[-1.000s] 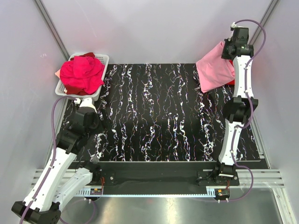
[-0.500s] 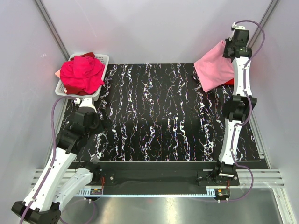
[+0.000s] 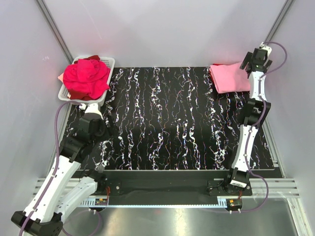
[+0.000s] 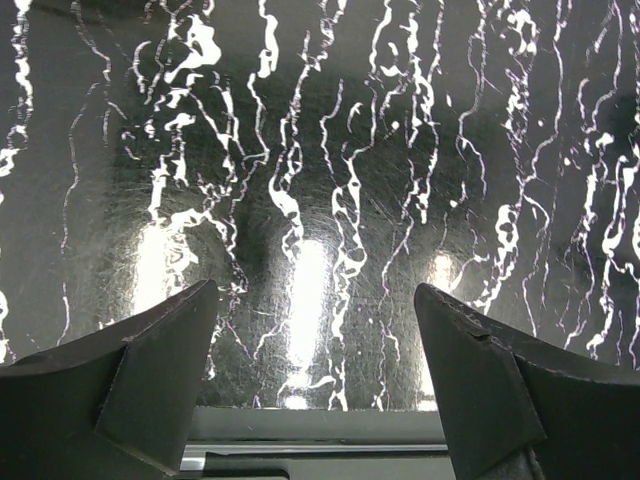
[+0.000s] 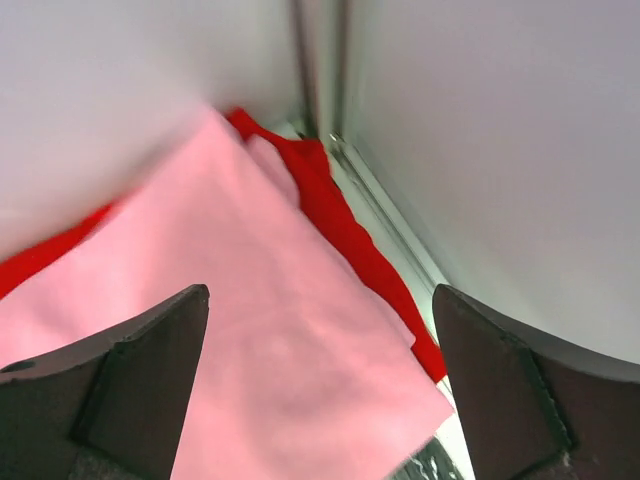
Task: Fold and stack the t-shirts
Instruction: Neatly place the folded tshirt to the corner, then reset both grippers
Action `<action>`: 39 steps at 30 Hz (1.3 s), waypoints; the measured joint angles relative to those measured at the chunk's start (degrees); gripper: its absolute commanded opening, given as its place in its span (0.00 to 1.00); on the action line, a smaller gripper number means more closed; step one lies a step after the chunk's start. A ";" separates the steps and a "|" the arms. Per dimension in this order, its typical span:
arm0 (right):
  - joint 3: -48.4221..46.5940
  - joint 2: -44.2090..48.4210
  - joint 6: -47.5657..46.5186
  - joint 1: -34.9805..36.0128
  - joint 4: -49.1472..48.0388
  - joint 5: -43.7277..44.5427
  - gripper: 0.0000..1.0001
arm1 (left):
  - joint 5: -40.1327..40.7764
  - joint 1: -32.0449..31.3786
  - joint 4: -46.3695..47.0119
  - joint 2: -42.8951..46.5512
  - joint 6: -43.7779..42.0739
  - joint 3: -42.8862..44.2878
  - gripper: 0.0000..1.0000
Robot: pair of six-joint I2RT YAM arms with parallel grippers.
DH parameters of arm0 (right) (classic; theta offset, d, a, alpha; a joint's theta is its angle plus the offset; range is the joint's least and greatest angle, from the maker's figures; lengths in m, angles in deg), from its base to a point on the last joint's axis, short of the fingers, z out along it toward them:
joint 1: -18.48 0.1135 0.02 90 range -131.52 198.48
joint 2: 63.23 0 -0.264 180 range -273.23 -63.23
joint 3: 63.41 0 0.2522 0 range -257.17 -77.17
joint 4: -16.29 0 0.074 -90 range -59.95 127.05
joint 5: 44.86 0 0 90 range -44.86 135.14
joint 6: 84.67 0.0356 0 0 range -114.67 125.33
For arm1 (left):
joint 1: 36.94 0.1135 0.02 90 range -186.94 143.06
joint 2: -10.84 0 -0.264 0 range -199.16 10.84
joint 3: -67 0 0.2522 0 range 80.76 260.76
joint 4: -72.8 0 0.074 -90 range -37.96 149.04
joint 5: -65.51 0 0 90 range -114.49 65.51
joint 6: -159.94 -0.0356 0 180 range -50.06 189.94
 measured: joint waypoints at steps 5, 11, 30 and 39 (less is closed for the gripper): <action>2.40 -2.91 3.08 0.07 -1.01 3.65 1.00 | 0.83 -1.90 -0.17 0.02 0.61 0.00 0.84; 12.09 3.13 6.54 0.31 -3.10 4.22 1.00 | 1.64 -2.10 -0.66 0.79 0.83 0.00 0.85; 71.14 65.79 24.94 23.98 -9.25 -8.48 1.00 | 3.69 -2.12 -0.98 6.69 1.31 0.00 0.87; 111.65 85.72 35.30 39.50 -17.64 -21.35 1.00 | 5.11 -2.12 -1.03 9.55 1.95 0.00 0.87</action>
